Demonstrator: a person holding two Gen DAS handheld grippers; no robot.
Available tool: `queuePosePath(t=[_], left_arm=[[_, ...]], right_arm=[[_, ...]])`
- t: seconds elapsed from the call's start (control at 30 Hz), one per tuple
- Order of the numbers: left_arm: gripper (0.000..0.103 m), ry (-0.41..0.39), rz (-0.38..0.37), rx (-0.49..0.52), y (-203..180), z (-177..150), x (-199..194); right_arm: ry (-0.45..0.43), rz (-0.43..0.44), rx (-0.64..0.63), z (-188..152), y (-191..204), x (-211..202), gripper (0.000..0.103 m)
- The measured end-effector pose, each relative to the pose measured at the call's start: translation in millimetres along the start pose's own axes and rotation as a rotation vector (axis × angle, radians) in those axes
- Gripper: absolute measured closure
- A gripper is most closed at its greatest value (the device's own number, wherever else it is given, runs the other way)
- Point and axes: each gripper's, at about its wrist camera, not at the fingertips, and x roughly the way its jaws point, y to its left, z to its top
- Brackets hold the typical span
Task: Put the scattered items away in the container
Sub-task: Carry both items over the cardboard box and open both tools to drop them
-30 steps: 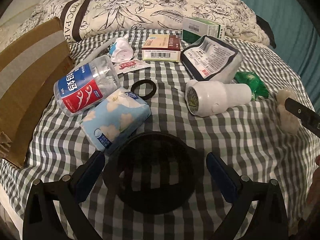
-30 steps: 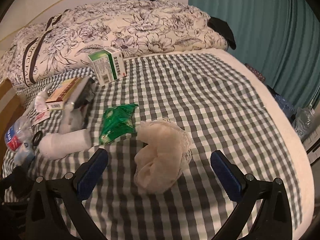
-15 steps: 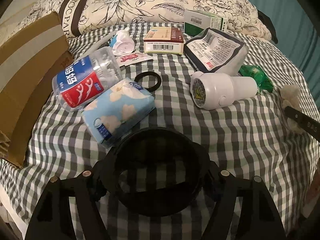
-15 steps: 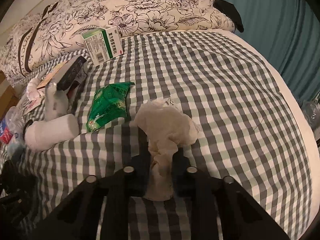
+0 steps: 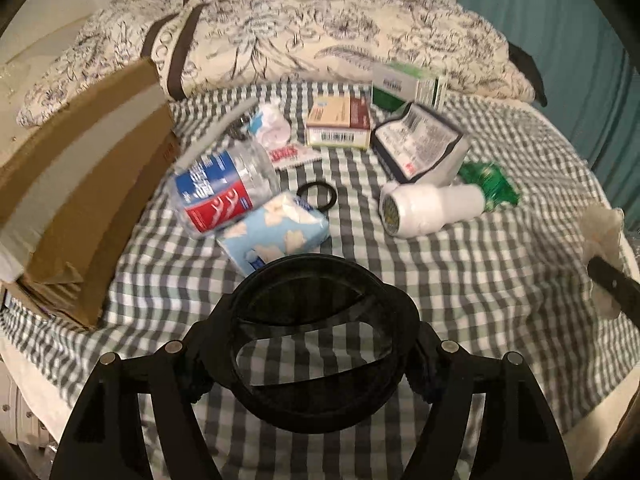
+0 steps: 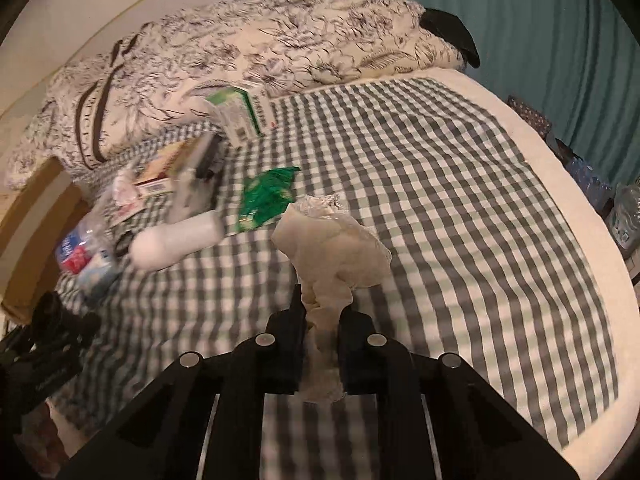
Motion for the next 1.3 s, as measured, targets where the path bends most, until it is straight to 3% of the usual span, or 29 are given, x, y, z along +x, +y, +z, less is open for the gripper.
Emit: queuePosePath(t=[0.67, 1.07, 1.3], left_arm=[[0.027, -0.178, -0.020, -0.024, 44.4, 5.1, -112.7], [0.027, -0.215, 0.002, -0.091, 113.6, 18.0, -141.6], [0.027, -0.232, 0.034, -0.121, 156.7, 30.7, -153.0]], right_arm=[[-0.147, 0.124, -0.109, -25.2, 86.0, -142.3, 0.090], [-0.215, 0.147, -0.178, -10.6, 146.7, -178.3, 0.090], [-0.221, 0.187, -0.229, -0.7, 189.3, -179.2, 0.090]])
